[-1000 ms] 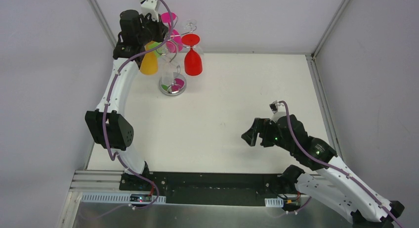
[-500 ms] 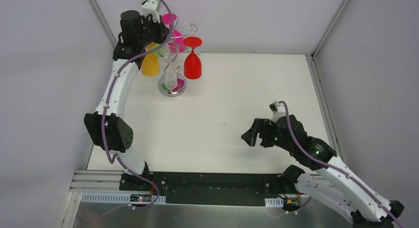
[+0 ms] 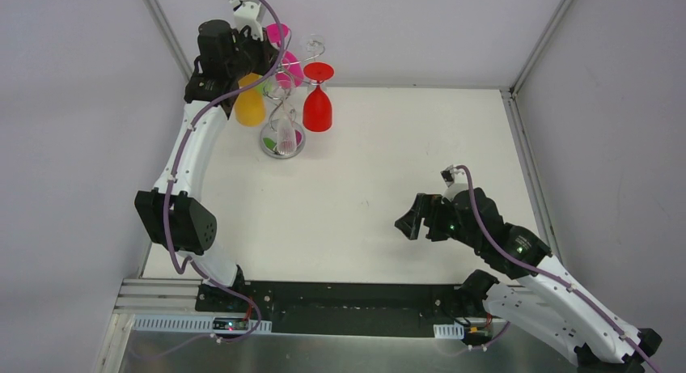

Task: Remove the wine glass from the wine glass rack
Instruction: Adjust the wine rack at the center of the board.

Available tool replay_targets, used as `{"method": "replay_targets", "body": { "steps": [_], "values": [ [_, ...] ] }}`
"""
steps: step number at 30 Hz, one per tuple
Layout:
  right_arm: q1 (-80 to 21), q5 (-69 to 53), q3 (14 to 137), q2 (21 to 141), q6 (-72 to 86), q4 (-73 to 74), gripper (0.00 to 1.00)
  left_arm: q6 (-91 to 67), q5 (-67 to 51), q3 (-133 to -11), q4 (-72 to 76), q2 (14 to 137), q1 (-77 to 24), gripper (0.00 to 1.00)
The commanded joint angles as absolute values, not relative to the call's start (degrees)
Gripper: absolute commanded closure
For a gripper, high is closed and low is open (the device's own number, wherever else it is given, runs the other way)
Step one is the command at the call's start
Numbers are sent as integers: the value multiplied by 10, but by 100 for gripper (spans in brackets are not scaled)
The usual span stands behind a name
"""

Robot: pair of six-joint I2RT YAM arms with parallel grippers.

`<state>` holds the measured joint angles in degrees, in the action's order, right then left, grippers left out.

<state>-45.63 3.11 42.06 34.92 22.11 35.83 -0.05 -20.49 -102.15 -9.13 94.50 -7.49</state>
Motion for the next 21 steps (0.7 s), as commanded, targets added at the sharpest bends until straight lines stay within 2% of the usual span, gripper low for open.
{"method": "replay_targets", "body": {
  "steps": [1,21],
  "values": [
    [-459,24,430,350,229,354,1,-5,-209,-1028,20,877,-81,100],
    [-458,24,419,354,233,349,1,30,-154,-984,44,890,-81,100]
  ]
}}
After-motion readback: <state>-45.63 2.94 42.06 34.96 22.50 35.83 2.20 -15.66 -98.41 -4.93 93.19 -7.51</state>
